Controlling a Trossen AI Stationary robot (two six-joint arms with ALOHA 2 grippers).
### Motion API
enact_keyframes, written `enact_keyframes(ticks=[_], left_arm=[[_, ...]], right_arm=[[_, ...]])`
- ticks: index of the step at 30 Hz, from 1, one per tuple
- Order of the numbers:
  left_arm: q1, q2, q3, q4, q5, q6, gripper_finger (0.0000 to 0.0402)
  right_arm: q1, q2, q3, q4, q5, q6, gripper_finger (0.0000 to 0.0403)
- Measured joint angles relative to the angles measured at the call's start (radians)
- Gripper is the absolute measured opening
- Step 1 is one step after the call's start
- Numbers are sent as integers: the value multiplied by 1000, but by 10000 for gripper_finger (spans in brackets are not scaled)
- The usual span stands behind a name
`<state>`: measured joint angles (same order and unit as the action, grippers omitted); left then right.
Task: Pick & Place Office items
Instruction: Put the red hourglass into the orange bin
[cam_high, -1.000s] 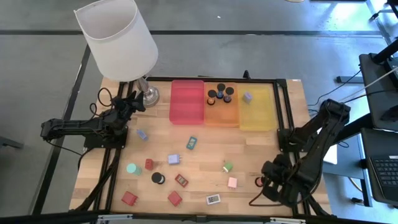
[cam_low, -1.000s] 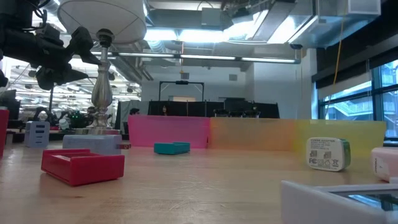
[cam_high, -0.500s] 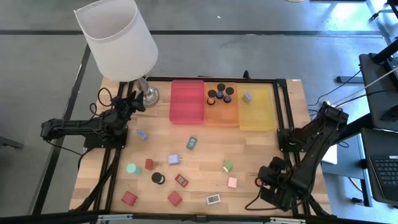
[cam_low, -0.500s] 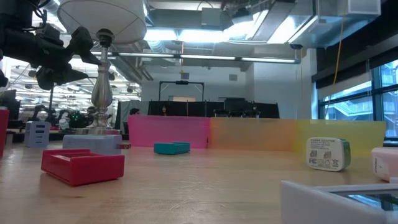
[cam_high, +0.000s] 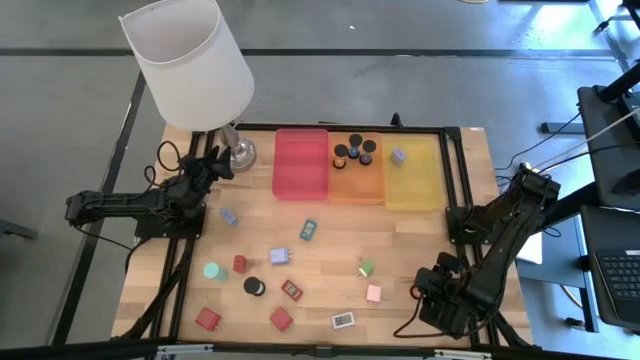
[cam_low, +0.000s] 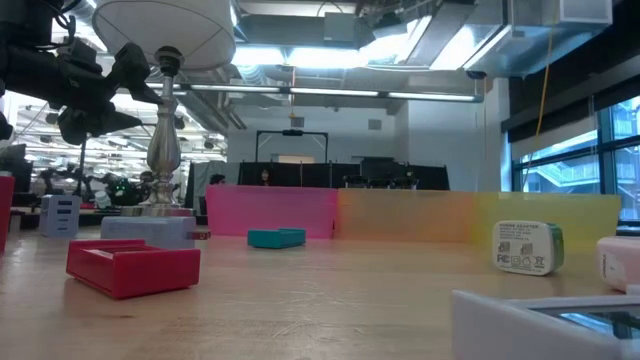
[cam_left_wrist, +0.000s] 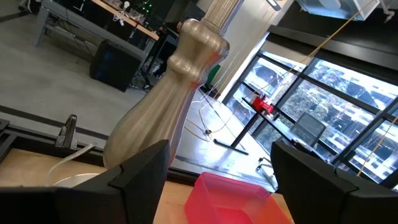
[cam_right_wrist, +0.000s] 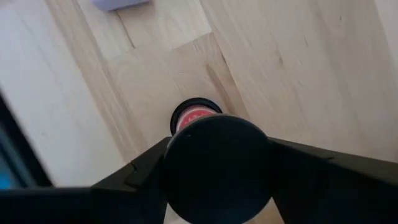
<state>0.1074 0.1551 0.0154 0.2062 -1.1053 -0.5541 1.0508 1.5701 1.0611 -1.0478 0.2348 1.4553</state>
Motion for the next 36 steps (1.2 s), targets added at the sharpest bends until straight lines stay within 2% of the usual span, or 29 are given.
enact_keyframes(ticks=[4,8,13,17,22,25,29,36], left_arm=[[0,0,0,0,0,0,276],[0,0,0,0,0,0,276],[0,0,0,0,0,0,276],[0,0,0,0,0,0,276],[0,0,0,0,0,0,276],[0,0,0,1,0,0,276],[0,0,0,0,0,0,276],[0,0,0,0,0,0,276]], right_arm=[[-39,-77,0,-28,2,-53,208],[-145,-189,1,-88,51,-167,208],[-370,-296,23,-149,111,-376,208],[-627,-307,65,-162,147,-611,208],[-952,-240,155,-111,143,-926,208],[-1101,-167,219,-64,113,-1058,210],[-1237,-47,263,-7,42,-1148,212],[-1348,123,269,61,-65,-1150,213]])
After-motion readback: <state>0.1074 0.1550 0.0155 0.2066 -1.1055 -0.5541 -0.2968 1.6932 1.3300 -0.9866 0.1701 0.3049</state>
